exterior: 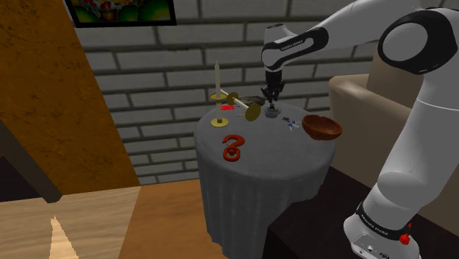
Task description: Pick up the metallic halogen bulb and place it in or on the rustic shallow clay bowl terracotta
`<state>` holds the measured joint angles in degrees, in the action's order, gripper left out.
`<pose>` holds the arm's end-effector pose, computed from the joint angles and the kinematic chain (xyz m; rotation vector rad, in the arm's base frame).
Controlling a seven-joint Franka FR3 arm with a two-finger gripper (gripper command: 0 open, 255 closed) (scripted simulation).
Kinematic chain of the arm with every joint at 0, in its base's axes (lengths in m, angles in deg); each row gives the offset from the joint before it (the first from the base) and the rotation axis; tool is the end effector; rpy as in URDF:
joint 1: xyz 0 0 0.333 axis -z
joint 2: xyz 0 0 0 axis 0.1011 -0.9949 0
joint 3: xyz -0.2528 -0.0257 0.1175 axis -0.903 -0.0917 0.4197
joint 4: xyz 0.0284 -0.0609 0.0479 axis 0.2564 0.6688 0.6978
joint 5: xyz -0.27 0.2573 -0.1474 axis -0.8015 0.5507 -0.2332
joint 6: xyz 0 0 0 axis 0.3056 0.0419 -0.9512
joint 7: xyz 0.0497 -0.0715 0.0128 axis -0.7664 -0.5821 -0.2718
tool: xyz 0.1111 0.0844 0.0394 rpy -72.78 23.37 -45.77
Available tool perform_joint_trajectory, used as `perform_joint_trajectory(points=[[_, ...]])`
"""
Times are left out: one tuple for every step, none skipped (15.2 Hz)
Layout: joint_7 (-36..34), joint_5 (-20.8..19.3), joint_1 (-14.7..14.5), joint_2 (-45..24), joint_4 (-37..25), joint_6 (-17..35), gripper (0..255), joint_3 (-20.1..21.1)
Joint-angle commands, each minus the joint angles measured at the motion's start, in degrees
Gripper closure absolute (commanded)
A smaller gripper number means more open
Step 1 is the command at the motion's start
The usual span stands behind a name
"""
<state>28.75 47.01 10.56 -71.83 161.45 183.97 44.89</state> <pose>0.5884 -0.1193 0.3819 2.9711 -0.2770 0.0318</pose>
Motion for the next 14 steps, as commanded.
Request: perform_joint_trajectory(points=[[0.21, 0.08, -0.02, 0.26, -1.17, -1.43, 255, 0.02], [0.31, 0.11, -0.03, 0.41, -1.74, -2.16, 255, 0.03], [0.41, 0.14, -0.04, 0.55, -2.33, -2.88, 255, 0.03], [0.51, 0.17, -0.05, 0.69, -2.94, -3.61, 255, 0.04], [0.61, 0.2, -0.06, 0.8, -3.56, -4.35, 255, 0.05], [0.71, 0.23, -0.07, 0.91, -4.19, -5.08, 255, 0.06], [0.82, 0.26, -0.08, 1.01, -4.84, -5.82, 255, 0.07], [0.92, 0.29, -0.1, 1.09, -5.51, -6.56, 255, 0.07], [1.02, 0.32, -0.1, 1.16, -6.19, -7.3, 255, 0.08], [1.12, 0.35, -0.11, 1.22, -6.88, -8.05, 255, 0.09], [1.23, 0.38, -0.12, 1.26, -7.59, -8.8, 255, 0.09], [1.33, 0.41, -0.13, 1.29, -8.31, -9.55, 255, 0.1], [1.43, 0.43, -0.14, 1.31, -9.06, -10.3, 255, 0.11], [1.54, 0.46, -0.15, 1.32, -9.82, -11.06, 255, 0.11]])
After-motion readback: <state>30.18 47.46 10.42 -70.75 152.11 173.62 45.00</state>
